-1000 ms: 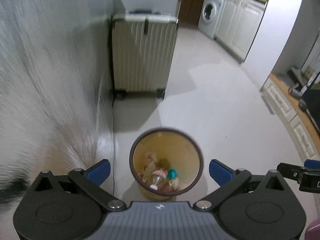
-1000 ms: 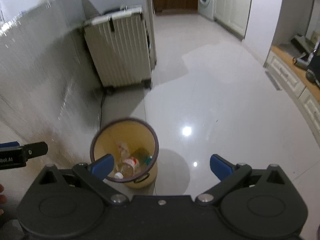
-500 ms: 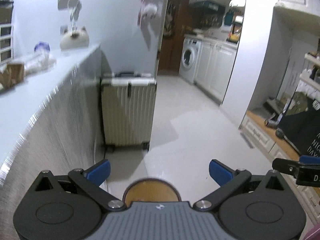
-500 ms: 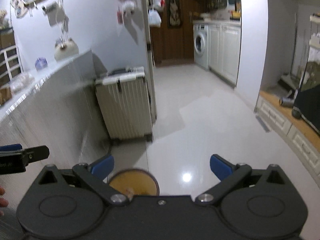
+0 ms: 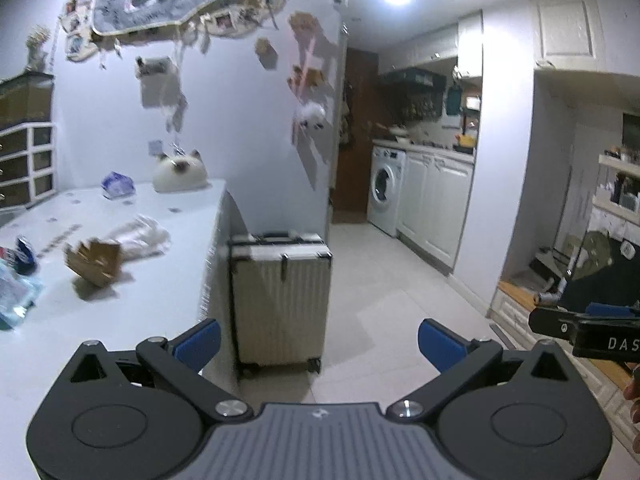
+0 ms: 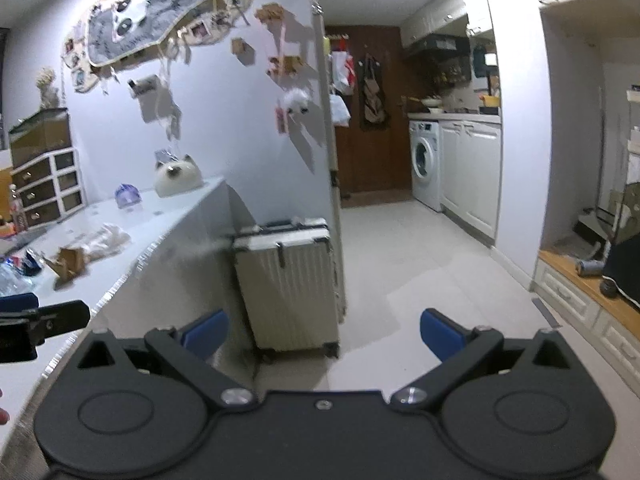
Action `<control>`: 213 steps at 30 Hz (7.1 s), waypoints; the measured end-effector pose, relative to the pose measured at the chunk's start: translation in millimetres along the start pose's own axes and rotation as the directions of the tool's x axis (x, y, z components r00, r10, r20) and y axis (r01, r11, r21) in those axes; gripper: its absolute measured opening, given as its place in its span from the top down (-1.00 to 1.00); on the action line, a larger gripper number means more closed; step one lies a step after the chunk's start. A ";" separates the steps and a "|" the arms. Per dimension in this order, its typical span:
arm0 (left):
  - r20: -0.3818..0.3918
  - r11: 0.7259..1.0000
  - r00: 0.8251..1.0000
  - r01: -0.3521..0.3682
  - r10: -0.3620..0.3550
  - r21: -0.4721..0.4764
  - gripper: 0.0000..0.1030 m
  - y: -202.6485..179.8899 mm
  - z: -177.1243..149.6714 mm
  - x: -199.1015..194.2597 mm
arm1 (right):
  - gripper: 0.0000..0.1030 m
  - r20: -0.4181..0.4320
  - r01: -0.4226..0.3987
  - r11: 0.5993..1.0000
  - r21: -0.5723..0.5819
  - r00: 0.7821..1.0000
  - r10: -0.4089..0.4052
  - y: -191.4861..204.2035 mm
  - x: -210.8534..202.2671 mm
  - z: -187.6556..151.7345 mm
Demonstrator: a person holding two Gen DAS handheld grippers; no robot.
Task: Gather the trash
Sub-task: 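Move both open tools back toward the trash on the table, then grasp the light-blue plastic bag with the left tool while the right tool grasps the cardboard, then carry the blue bag and cardboard with both tools over the yellow bin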
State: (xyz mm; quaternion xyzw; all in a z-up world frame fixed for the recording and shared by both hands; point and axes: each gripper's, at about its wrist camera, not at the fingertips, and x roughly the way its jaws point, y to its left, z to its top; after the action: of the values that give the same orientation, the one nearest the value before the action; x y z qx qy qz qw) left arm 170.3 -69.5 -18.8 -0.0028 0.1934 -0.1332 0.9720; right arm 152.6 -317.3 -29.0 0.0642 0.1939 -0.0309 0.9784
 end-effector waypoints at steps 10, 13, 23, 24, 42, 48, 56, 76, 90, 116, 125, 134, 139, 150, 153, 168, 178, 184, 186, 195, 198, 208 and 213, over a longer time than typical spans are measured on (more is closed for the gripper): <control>0.066 0.997 0.994 -0.083 0.083 -0.007 -1.00 60.7 24.4 -32.9 | -1.00 0.058 -0.077 0.996 -0.053 0.995 0.080 65.1 -8.7 20.1; 0.078 0.994 0.991 -0.110 0.109 0.000 -1.00 80.2 28.3 -37.3 | -1.00 0.076 -0.118 0.992 -0.053 0.990 0.122 83.7 -6.1 23.5; 0.098 0.982 0.977 -0.190 0.191 -0.026 -1.00 152.5 37.0 -47.7 | -1.00 0.085 -0.207 0.974 -0.092 0.973 0.214 153.2 22.2 38.2; 0.097 0.979 0.974 -0.201 0.203 -0.029 -1.00 162.2 37.5 -48.0 | -1.00 0.085 -0.216 0.972 -0.097 0.971 0.225 158.5 24.8 39.1; -0.062 0.872 0.974 -0.221 0.216 -0.436 -1.00 331.1 9.3 7.4 | -1.00 0.066 -0.323 0.924 -0.205 0.937 0.342 255.4 89.7 49.3; -0.095 0.798 0.976 -0.215 0.197 -0.562 -1.00 363.7 9.3 38.0 | -1.00 -0.018 -0.413 0.885 -0.214 0.908 0.419 281.0 114.0 60.1; -0.114 0.764 0.969 -0.244 0.220 -0.597 -1.00 385.7 7.1 64.3 | -1.00 -0.036 -0.462 0.804 -0.374 0.873 0.486 322.1 145.8 63.7; -0.072 0.798 0.975 -0.214 0.211 -0.564 -0.88 387.9 6.5 77.2 | -1.00 -0.385 -0.667 0.517 -0.536 0.738 0.553 401.5 277.3 55.2; -0.126 0.846 0.973 -0.230 0.193 -0.480 -0.14 378.2 9.0 80.3 | -0.20 -0.410 -0.690 0.586 -0.425 0.724 0.555 401.0 274.9 55.5; -0.048 0.909 0.935 -0.353 0.351 -0.222 0.03 287.7 16.0 13.3 | 0.12 -0.258 -0.565 0.801 -0.198 0.818 0.514 324.7 161.8 46.8; 0.002 0.921 0.933 -0.356 0.361 -0.156 0.03 244.2 24.0 -27.5 | 0.11 -0.190 -0.529 0.827 -0.190 0.847 0.497 296.2 116.2 46.0; 0.040 0.931 0.938 -0.337 0.345 -0.138 0.03 200.4 21.9 -53.7 | 0.11 -0.136 -0.499 0.845 -0.189 0.866 0.481 259.1 73.3 43.6; 0.054 0.942 0.946 -0.312 0.321 -0.124 0.03 173.3 20.4 -60.5 | 0.11 -0.109 -0.463 0.867 -0.186 0.887 0.450 232.6 54.2 42.0; 0.072 0.973 0.972 -0.217 0.222 -0.079 0.03 102.0 14.9 -53.3 | 0.11 -0.057 -0.360 0.917 -0.174 0.933 0.356 157.4 21.1 36.5; 0.075 0.981 0.979 -0.185 0.190 -0.066 0.03 81.3 13.6 -48.8 | 0.11 -0.051 -0.333 0.929 -0.163 0.943 0.329 135.9 16.9 34.0; 0.027 1.000 1.000 0.012 -0.013 0.025 0.03 -19.6 -0.9 5.4 | 0.11 -0.033 -0.169 0.984 -0.059 0.985 0.167 27.8 13.2 9.6; -0.091 0.995 0.992 0.094 -0.093 0.018 0.03 -52.5 -40.5 74.8 | 0.11 -0.108 -0.095 0.995 -0.011 0.990 0.094 -17.3 50.7 -30.4; -0.197 0.994 0.975 0.105 -0.098 0.027 0.03 -55.1 -73.9 126.5 | 0.11 -0.214 -0.060 0.998 0.022 0.975 0.063 -31.5 92.9 -66.3; -0.233 0.995 0.968 0.101 -0.093 0.019 0.03 -52.7 -85.8 145.3 | 0.11 -0.254 -0.049 0.998 0.046 0.965 0.059 -35.2 111.2 -80.0; -0.370 0.998 0.928 0.010 -0.034 -0.068 0.03 -14.3 -140.4 232.4 | 0.11 -0.409 -0.027 0.989 0.143 0.909 0.084 -37.6 199.2 -138.5; -0.409 0.995 0.913 -0.026 -0.014 -0.093 0.03 1.5 -159.5 263.0 | 0.11 -0.455 -0.011 0.981 0.193 0.885 0.100 -36.4 232.6 -159.4; -0.523 0.991 0.850 -0.019 -0.055 -0.134 0.03 16.5 -223.8 353.2 | 0.10 -0.584 0.067 0.942 0.329 0.798 0.147 -38.4 337.8 -234.7; -0.581 0.991 0.807 0.040 -0.109 -0.131 0.03 10.1 -265.0 391.2 | 0.10 -0.611 0.087 0.945 0.315 0.781 0.132 -49.1 367.3 -247.2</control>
State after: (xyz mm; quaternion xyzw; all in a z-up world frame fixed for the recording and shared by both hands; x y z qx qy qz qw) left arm 421.2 -149.2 -411.3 -0.0238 0.4906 -0.1545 0.8572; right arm 394.6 -345.0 -401.9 0.2341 0.4981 -0.0278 0.8345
